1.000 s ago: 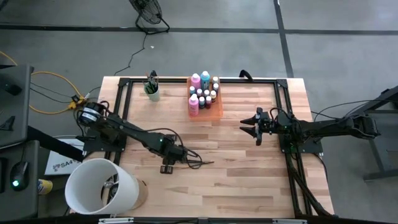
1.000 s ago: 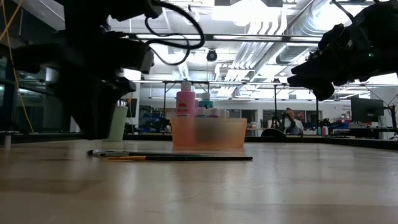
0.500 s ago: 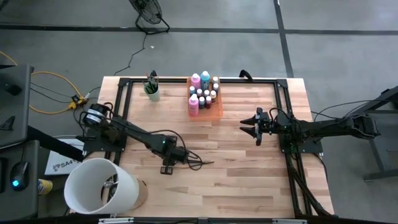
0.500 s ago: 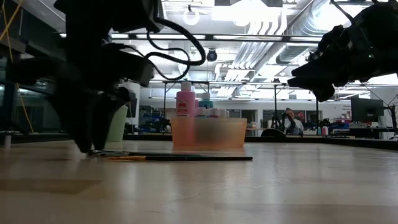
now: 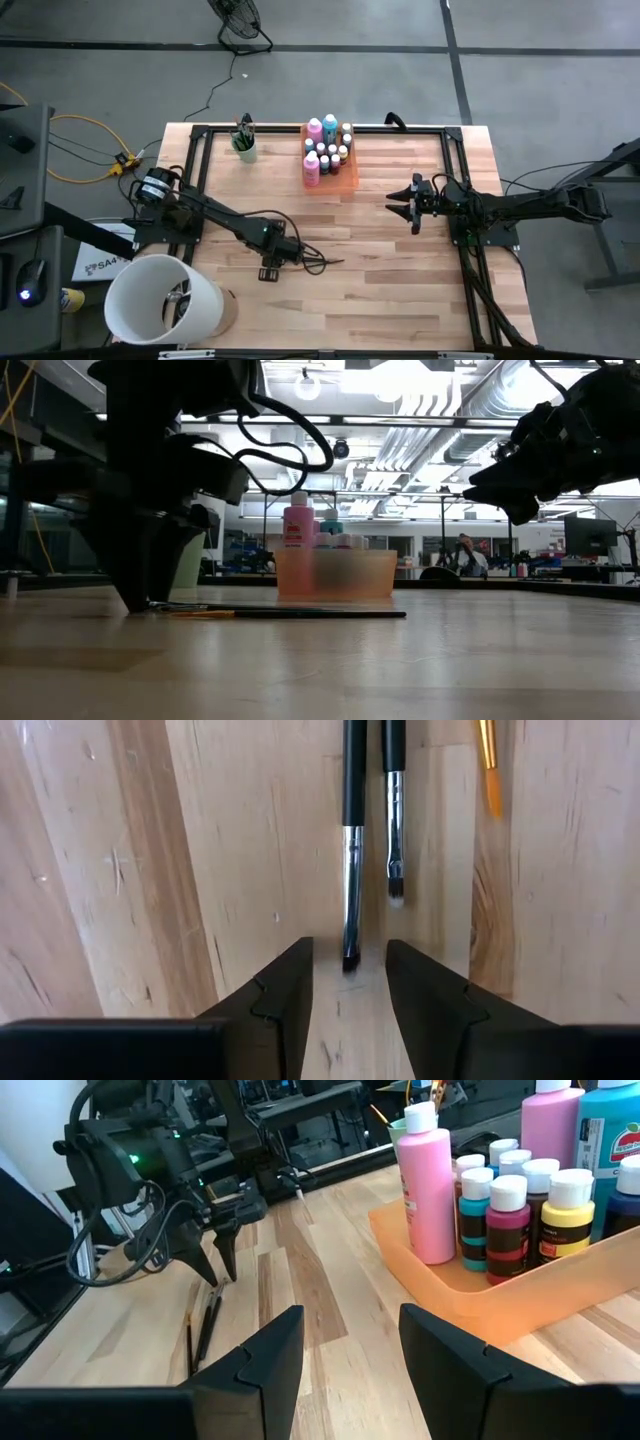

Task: Pick & Place Paint Supplies
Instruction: Put the white paintbrush into the cup

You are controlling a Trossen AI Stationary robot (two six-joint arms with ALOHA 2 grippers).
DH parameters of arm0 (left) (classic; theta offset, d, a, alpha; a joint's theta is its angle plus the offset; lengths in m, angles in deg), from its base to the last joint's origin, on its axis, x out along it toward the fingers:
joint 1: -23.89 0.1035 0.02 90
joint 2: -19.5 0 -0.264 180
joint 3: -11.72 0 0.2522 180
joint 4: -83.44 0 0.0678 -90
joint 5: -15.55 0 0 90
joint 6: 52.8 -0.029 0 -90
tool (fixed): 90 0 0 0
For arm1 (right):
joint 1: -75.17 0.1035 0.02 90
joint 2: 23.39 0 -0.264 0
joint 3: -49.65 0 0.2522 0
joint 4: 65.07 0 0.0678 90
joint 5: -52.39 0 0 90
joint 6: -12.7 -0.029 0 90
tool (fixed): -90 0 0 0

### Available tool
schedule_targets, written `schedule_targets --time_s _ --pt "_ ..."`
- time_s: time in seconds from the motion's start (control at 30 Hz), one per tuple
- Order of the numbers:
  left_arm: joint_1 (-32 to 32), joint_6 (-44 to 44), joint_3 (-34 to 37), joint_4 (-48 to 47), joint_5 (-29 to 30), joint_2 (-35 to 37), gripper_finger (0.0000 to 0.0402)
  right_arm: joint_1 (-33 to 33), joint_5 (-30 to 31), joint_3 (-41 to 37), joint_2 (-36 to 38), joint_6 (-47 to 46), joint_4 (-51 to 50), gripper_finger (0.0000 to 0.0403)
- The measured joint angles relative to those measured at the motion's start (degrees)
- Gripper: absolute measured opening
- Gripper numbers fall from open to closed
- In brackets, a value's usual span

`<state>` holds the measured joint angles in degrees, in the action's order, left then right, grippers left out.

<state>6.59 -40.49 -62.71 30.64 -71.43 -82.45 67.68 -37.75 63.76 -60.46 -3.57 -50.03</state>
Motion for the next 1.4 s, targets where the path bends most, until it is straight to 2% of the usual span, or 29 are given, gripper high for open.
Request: schedule_targets --time_s 0.13,0.53,0.93,1.2,1.3,1.4 --pt "0.00 0.48 0.00 -0.32 -0.20 -0.07 0.0105 -0.01 0.00 0.00 0.01 0.00 0.00 0.0160" --pt "0.00 3.18 0.13 -1.14 -0.15 -0.18 0.0008 0.00 0.00 0.01 0.01 0.02 0.00 0.0160" --pt "0.04 4.32 -0.50 -2.73 -0.77 0.38 0.0001 -0.01 0.00 0.01 0.00 0.00 0.00 0.0160" --pt "1.12 6.11 -9.07 -19.52 8.95 0.36 0.0000 0.01 0.02 0.01 -0.01 0.00 -0.22 0.0160" --pt "1.84 7.53 -14.56 -26.68 15.27 0.39 0.0000 0.01 0.00 0.00 -0.01 0.01 -0.22 0.0160" --pt "3.27 8.43 -20.84 -38.32 21.44 0.42 0.0000 -0.01 0.02 -0.01 0.01 0.02 -0.28 0.0160"
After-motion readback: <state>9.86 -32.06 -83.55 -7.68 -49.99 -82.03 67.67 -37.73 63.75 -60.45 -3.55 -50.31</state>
